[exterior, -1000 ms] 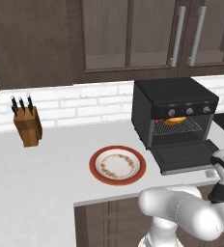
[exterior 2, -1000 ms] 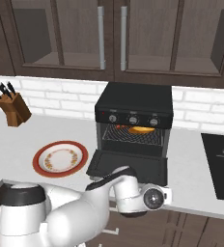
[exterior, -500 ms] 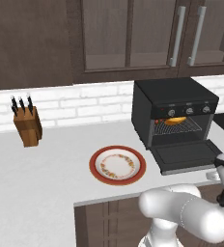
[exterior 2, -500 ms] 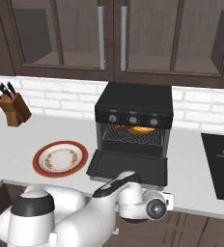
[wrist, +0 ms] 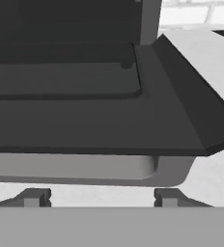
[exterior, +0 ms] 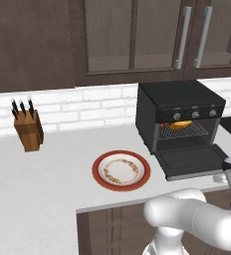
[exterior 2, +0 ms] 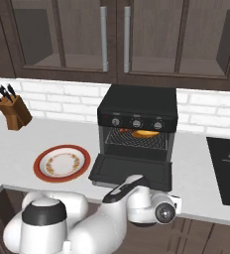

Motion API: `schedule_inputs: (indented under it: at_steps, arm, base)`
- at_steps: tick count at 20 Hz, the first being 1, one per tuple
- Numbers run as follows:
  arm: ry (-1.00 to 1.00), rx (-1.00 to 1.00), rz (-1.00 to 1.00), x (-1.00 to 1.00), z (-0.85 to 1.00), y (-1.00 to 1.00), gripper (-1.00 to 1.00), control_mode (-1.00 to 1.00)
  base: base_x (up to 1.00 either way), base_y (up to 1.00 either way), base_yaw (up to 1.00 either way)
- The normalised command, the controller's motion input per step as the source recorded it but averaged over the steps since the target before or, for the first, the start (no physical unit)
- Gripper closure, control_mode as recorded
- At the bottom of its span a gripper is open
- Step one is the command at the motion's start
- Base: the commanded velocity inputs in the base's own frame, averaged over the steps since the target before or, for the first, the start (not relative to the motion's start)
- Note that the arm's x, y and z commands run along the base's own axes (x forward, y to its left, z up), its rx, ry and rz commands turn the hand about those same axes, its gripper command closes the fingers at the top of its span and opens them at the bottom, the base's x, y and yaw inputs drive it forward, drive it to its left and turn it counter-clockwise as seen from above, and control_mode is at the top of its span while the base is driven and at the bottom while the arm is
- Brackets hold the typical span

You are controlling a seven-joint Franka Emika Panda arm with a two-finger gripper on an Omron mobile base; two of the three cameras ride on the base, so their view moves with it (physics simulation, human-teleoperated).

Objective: Pick up the kebab skewer and baguette bread, and place them inside the toaster oven. Close the toaster oven door and start by setting the timer.

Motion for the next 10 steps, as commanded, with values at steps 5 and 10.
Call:
schedule_inputs:
  at_steps: [5,10]
  arm:
    - [-0.03,0.01,0.0,0.19,-0.01,0.0,-1.0,-1.0]
    - [-0.07,0.0,0.0,0.28,0.07,0.0,-1.0,-1.0]
  base:
    - [0.0,0.0,0.0]
    - [0.0,0.0,0.0]
